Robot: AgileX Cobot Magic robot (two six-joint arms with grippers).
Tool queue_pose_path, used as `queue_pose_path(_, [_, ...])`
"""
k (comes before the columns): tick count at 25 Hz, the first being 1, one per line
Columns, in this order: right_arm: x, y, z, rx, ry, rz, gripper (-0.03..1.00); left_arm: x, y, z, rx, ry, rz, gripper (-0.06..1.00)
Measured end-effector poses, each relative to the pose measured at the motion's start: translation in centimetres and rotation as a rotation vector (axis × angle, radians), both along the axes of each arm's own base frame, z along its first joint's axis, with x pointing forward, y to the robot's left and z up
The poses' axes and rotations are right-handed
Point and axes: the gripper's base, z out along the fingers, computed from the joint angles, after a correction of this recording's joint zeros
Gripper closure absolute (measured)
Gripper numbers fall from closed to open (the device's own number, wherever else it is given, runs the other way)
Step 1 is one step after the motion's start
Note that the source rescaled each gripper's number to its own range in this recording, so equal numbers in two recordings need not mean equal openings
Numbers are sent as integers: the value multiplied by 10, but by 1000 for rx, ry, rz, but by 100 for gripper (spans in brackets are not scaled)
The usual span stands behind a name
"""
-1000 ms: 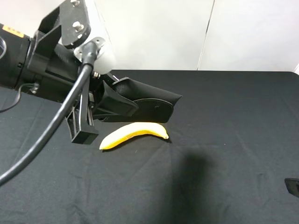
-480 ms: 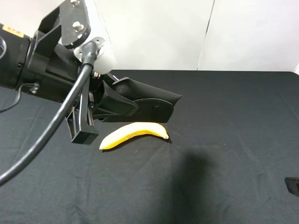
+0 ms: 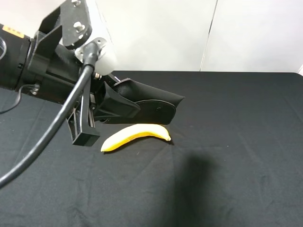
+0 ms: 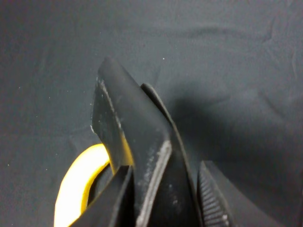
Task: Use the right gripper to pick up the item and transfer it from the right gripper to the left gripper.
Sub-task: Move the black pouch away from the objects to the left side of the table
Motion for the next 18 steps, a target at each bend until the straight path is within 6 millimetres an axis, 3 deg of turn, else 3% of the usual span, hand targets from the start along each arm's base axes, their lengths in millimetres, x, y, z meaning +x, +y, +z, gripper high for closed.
queue_pose_path(3, [-9,-3,0,18,-57,-51,-3,0,0,0,0,0,0,94])
queue_pose_path(11, [-10,-3,0,23,-61,-66,-3,1,0,1,-6,-10,12,94])
queue_pose_path(18, [-10,-3,0,23,-61,-66,-3,13,-1,13,-98,-25,157,94])
